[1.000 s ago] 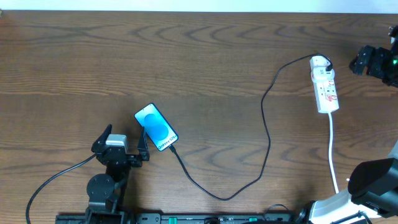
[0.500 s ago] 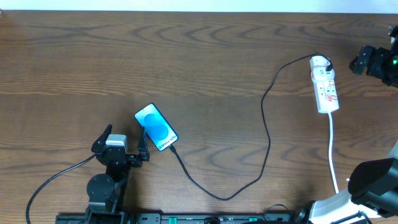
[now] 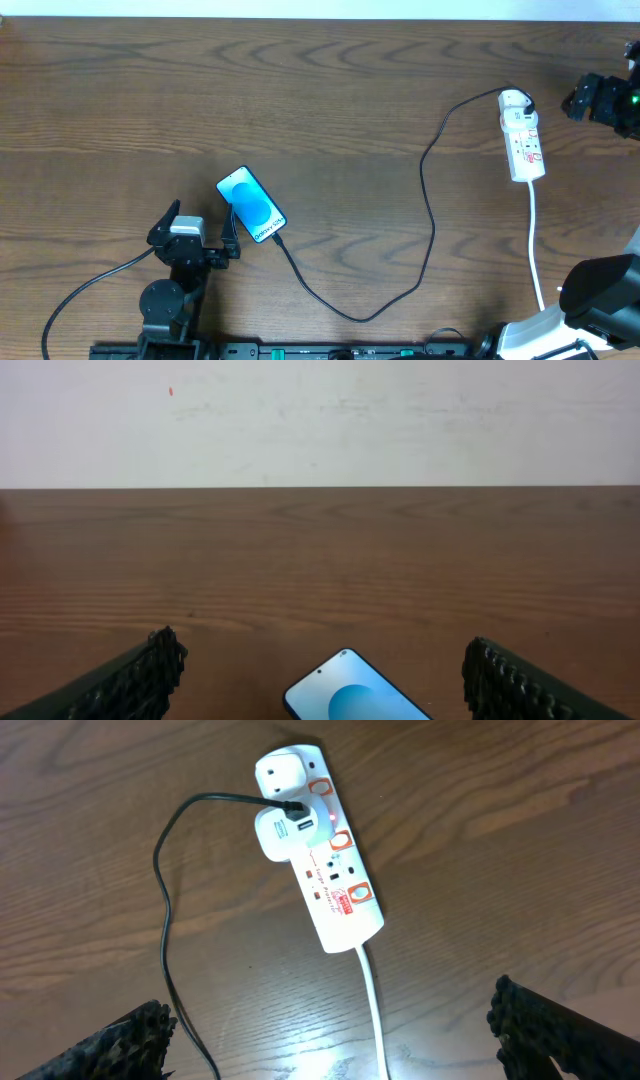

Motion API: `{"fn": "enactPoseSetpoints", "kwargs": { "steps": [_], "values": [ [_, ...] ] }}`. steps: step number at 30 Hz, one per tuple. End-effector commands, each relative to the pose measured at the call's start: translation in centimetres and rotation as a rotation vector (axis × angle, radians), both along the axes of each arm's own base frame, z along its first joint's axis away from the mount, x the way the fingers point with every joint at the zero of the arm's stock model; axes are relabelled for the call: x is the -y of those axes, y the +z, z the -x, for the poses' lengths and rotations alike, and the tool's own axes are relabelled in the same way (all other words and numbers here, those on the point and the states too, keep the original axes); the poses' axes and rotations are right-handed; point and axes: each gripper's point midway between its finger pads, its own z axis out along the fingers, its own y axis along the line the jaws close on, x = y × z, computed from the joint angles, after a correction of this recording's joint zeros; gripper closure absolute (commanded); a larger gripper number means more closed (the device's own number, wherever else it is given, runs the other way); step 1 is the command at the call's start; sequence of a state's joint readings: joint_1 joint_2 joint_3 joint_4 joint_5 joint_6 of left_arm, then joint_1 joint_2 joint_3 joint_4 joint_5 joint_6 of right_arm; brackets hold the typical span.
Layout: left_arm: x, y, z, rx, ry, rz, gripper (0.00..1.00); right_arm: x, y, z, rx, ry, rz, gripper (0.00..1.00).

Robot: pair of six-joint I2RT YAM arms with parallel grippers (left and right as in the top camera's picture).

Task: Plug charger to phone and switch on socket

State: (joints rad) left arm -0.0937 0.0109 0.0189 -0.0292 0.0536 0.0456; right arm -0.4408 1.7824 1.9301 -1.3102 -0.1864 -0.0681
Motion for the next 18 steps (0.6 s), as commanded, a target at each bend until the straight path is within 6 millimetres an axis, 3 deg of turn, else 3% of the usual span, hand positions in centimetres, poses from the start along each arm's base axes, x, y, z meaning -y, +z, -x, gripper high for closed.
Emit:
{"fn": "enactPoseSetpoints", "kwargs": {
  "steps": [1,10,18],
  "values": [
    [0.2,-1.5,0.1,-0.046,-0.013,-0.006,0.09,0.1,1.4,0.1,0.036,-0.012,0.009,0.01],
    [0.2,-1.5,0.1,-0.046,-0.013,-0.006,0.09,0.1,1.6,0.1,0.041,-0.013,0.011,0.01],
    [0.2,-1.5,0.1,-0.046,-0.013,-0.006,0.09,0.0,4.3,0.8,0.114,-0.002,0.066,0.01]
  ]
}}
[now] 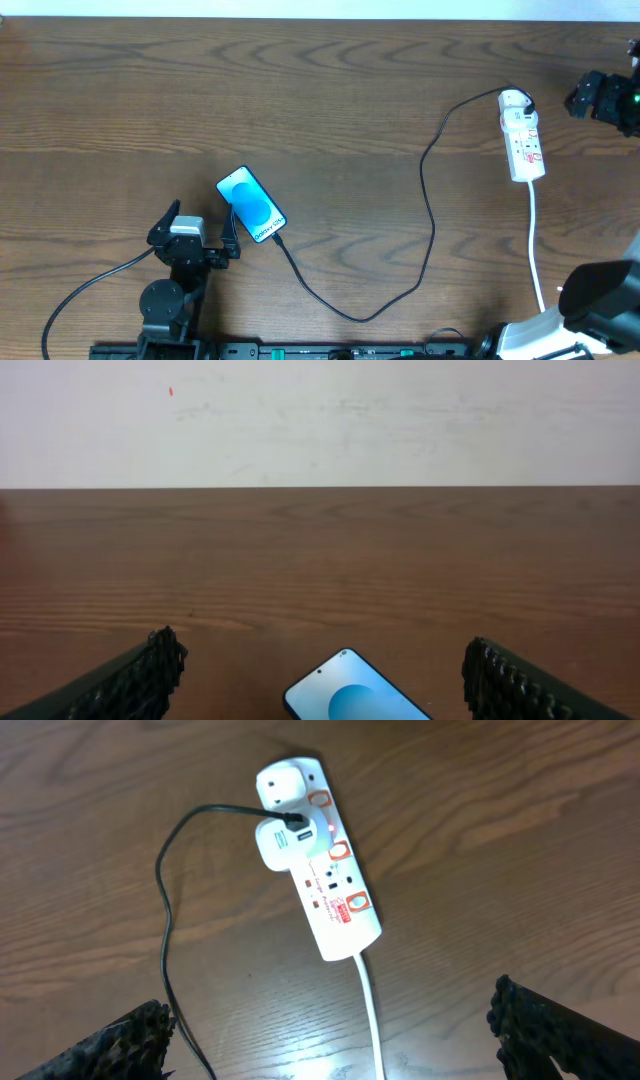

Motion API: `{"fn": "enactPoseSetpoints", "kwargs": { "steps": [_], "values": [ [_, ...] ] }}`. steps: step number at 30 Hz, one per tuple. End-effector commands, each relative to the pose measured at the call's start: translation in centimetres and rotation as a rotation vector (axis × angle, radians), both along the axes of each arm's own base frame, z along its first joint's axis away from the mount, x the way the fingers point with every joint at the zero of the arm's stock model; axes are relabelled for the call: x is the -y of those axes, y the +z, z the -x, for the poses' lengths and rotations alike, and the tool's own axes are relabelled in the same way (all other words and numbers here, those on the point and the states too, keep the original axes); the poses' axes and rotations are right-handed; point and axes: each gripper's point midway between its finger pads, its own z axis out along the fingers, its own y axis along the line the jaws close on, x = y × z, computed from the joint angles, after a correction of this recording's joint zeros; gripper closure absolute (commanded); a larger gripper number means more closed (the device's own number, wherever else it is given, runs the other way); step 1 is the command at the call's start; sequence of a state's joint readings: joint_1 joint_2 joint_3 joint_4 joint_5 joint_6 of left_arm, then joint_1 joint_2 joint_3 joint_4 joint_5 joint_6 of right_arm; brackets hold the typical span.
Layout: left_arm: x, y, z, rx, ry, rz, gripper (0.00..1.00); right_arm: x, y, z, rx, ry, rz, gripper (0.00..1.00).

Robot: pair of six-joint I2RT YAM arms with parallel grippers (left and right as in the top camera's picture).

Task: Plug charger to phone and switch on socket

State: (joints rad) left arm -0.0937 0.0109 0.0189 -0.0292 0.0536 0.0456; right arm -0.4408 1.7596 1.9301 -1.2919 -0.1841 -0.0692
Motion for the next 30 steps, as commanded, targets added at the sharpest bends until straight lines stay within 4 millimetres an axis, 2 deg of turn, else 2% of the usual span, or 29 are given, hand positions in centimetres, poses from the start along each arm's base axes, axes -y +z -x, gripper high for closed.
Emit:
{"fn": "enactPoseSetpoints", "kwargs": {
  "steps": [1,10,16,19,30],
  "values": [
    [0.2,-1.5,0.1,-0.046,-0.013,-0.006,0.09,-0.2,3.6,1.0,0.086,-0.002,0.050,0.01],
    [0.2,-1.5,0.1,-0.046,-0.013,-0.006,0.09,-2.3,7.4,1.3,0.243,0.054,0.027,0.01],
    [0.2,-1.5,0.1,-0.046,-0.013,-0.006,0.09,-4.4,8.6,1.5,0.363,0.123,-0.015,0.01],
    [0.2,-1.5,0.1,-0.046,-0.013,-0.006,0.09,-5.2,8.5,1.8,0.415,0.149,-0.021,0.01],
    [0.2,-1.5,0.1,-0.046,-0.013,-0.006,0.09,-8.4,6.1,3.4,0.602,0.229,0.017,0.01]
  ]
}}
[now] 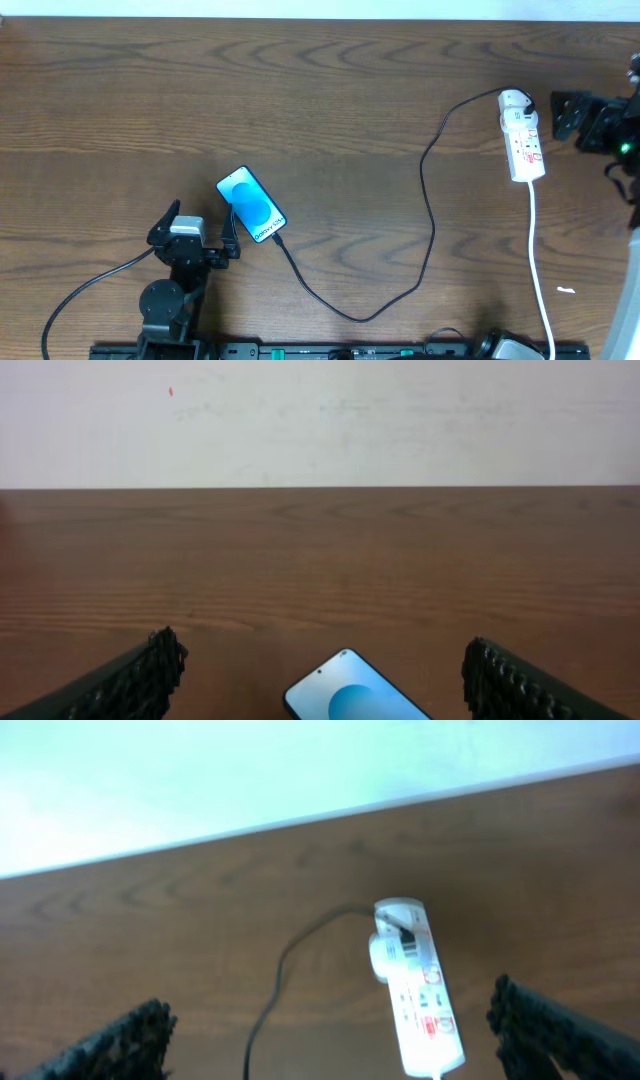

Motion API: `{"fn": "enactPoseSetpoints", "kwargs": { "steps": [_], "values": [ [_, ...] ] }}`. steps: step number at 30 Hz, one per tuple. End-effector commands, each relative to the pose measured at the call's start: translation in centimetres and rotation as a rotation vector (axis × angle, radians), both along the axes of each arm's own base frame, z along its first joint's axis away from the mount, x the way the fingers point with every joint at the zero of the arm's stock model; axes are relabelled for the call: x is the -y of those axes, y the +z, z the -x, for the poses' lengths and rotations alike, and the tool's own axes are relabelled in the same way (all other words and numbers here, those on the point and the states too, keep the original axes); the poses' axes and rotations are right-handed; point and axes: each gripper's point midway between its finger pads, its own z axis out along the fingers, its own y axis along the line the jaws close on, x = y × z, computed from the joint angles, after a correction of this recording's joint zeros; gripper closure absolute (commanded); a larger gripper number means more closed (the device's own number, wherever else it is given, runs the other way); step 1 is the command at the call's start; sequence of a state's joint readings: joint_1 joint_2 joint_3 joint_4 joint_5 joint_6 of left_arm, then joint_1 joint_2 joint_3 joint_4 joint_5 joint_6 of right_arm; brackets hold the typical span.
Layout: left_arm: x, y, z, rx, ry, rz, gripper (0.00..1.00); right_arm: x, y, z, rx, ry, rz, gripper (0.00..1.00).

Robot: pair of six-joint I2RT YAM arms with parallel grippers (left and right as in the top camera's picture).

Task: Plug charger to phone and switch on socket

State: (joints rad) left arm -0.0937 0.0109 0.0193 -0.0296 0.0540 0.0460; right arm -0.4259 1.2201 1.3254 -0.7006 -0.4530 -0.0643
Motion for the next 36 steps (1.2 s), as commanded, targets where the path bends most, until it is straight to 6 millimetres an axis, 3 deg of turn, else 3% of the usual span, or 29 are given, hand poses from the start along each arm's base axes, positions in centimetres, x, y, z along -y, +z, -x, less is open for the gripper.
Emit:
{"fn": "enactPoseSetpoints", "kwargs": {
  "steps": [1,15,36],
  "values": [
    [0.2,-1.5,0.1,-0.046,-0.013,-0.006,0.09,-2.1,-0.5,0.9,0.058,0.052,0.004,0.01],
    [0.2,-1.5,0.1,-0.046,-0.013,-0.006,0.09,-6.2,-3.0,2.7,0.301,0.132,0.112,0.01],
    [0.2,-1.5,0.1,-0.046,-0.013,-0.006,0.09,-8.3,-9.2,7.7,0.508,0.084,0.208,0.01]
  ]
}}
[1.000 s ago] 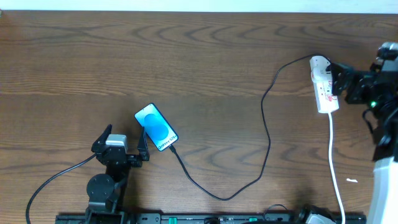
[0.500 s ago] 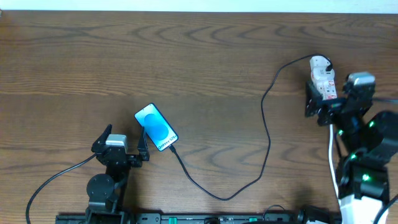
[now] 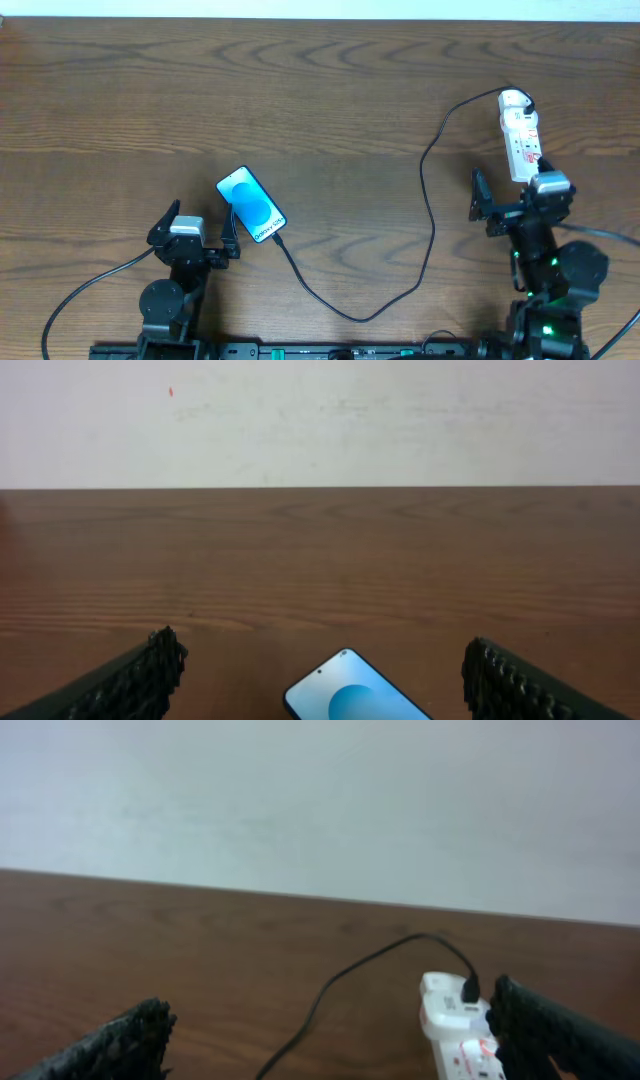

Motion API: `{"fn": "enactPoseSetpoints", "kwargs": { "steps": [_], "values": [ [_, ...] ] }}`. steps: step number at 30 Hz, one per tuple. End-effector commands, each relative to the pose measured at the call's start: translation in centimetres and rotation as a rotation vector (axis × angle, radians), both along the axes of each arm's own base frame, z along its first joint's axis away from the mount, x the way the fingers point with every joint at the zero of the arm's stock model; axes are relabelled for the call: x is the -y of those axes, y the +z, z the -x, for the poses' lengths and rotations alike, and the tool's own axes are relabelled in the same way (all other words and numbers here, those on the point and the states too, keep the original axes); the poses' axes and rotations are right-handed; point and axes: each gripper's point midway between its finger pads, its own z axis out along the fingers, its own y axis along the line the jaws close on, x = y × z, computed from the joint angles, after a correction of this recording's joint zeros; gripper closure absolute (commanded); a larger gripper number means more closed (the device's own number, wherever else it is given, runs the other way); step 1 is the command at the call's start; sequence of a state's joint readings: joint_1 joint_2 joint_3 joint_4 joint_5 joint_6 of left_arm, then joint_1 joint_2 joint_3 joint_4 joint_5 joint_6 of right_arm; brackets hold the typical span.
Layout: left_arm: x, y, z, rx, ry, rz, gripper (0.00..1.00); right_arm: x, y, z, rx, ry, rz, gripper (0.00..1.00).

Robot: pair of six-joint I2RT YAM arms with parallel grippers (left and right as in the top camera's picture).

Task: Plug charger to phone and switch on socket

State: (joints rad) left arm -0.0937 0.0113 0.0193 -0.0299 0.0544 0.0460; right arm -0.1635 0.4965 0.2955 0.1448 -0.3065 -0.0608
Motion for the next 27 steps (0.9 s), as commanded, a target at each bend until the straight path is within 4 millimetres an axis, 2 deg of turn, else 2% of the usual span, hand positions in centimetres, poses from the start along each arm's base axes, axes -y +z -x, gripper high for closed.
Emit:
{"fn": "enactPoseSetpoints", "kwargs": {
  "steps": [1,8,17,27],
  "values": [
    [0.2,-1.5,0.1,-0.045,-0.012,-0.005,0.09,0.1,-1.3,0.6,0.018,-0.035,0.003,0.01],
    [0.2,-1.5,0.1,-0.045,-0.012,-0.006,0.09,-0.4,-3.6,1.8,0.044,-0.055,0.007,0.01],
    [0.2,-1.5,0.1,-0.045,-0.012,-0.006,0.09,-0.3,-4.4,2.9,0.119,-0.091,0.005,0.01],
    [0.2,-1.5,0.1,-0.045,-0.012,-0.006,0.09,0.1,-6.6,3.5,0.033,-0.114,0.013,0.01]
  ]
}}
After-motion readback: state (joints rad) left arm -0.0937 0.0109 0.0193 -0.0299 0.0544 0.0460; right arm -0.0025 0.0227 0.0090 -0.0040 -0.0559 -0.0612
